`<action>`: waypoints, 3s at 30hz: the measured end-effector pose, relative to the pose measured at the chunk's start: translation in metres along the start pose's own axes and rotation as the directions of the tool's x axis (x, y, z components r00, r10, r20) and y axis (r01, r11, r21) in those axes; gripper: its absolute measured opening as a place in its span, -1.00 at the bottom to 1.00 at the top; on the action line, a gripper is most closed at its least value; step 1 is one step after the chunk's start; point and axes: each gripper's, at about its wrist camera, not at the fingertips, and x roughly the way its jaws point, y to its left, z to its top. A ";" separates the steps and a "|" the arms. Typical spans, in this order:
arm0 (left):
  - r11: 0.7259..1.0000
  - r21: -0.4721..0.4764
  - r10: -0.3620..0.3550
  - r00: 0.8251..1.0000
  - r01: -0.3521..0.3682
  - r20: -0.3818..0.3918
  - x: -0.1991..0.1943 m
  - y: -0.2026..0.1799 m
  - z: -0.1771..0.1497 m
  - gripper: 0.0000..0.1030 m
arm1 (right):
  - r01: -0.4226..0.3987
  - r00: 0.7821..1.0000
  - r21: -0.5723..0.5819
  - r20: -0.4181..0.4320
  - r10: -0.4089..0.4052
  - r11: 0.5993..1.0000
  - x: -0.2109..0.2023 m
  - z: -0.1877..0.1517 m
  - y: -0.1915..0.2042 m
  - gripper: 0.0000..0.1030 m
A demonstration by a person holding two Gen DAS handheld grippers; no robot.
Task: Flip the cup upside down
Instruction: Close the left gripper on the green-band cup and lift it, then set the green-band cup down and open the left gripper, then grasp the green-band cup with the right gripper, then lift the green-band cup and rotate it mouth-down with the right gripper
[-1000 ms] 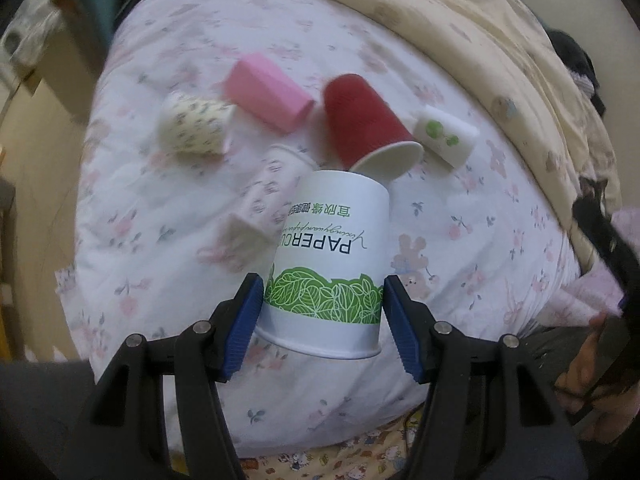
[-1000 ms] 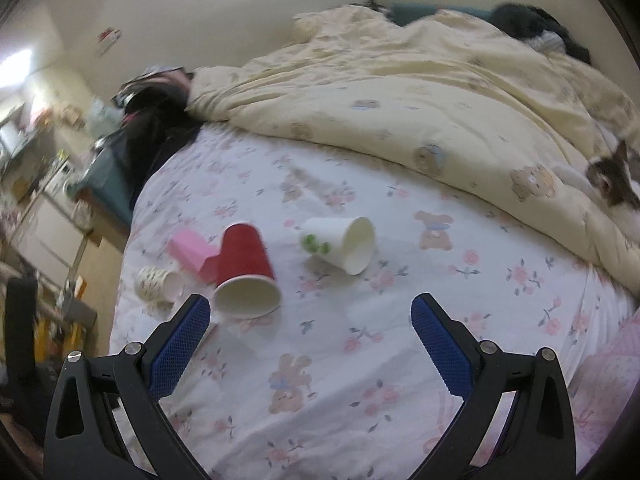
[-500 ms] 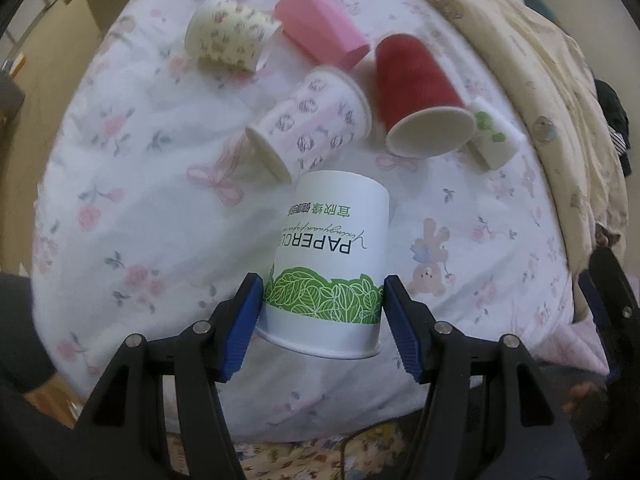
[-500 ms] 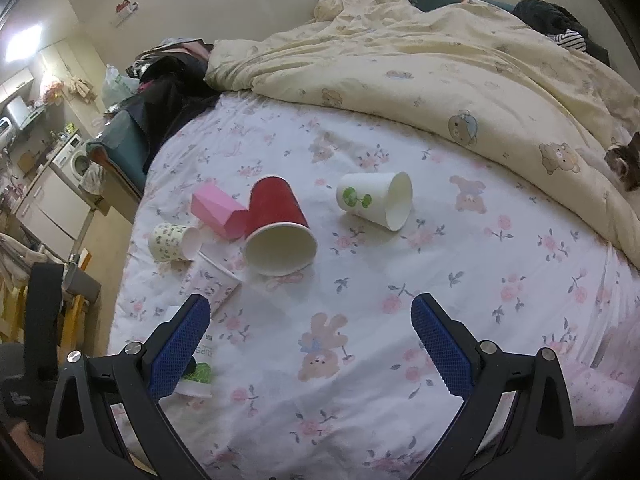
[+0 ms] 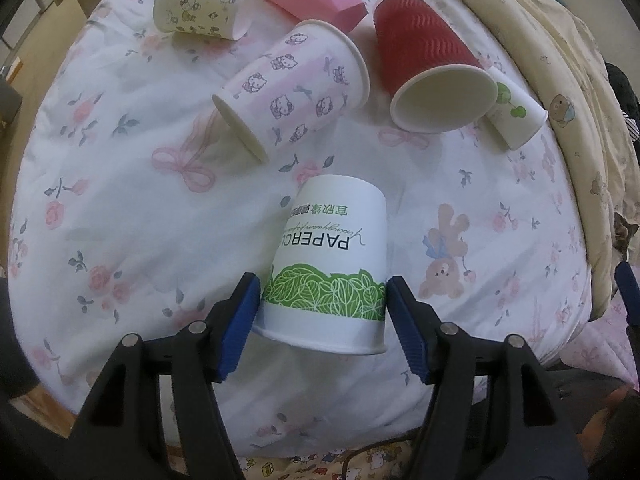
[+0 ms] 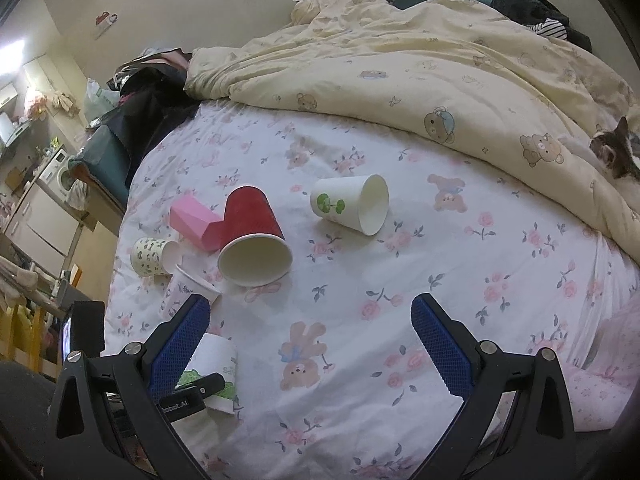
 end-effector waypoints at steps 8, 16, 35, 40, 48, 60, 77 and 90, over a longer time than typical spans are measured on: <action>0.998 0.068 0.011 1.000 -0.010 -0.010 -0.005 -0.006 -0.001 0.73 | -0.013 1.000 -0.004 -0.011 0.013 1.000 0.003 0.000 0.002 1.00; 0.995 0.099 -0.001 1.000 -0.002 0.030 -0.030 -0.008 0.000 0.84 | -0.016 1.000 -0.005 -0.006 0.016 1.000 0.002 0.000 0.002 1.00; 0.978 0.169 0.086 0.977 -0.120 0.197 -0.115 0.045 0.021 0.84 | -0.018 1.000 -0.015 -0.023 0.018 1.000 0.003 -0.001 0.007 1.00; 0.980 0.113 0.138 0.969 -0.163 0.204 -0.111 0.073 0.025 0.83 | -0.014 0.999 -0.019 -0.038 0.013 1.000 0.008 -0.002 0.008 1.00; 0.982 0.041 0.172 0.967 -0.182 0.190 -0.094 0.099 0.025 0.82 | -0.050 0.993 0.023 -0.106 0.052 0.999 0.021 -0.005 0.000 1.00; 0.986 0.056 0.143 0.968 -0.158 0.207 -0.101 0.093 0.025 0.82 | -0.259 0.754 0.263 -0.546 0.365 0.929 0.121 -0.031 0.038 0.58; 0.982 0.074 0.155 0.966 -0.174 0.207 -0.093 0.086 0.027 0.82 | -0.231 0.685 0.227 -0.652 0.324 0.946 0.186 -0.051 0.076 0.30; 0.984 0.072 0.143 0.963 -0.163 0.227 -0.095 0.088 0.027 0.82 | -0.306 0.715 0.239 -0.581 0.388 0.922 0.160 -0.036 0.072 0.14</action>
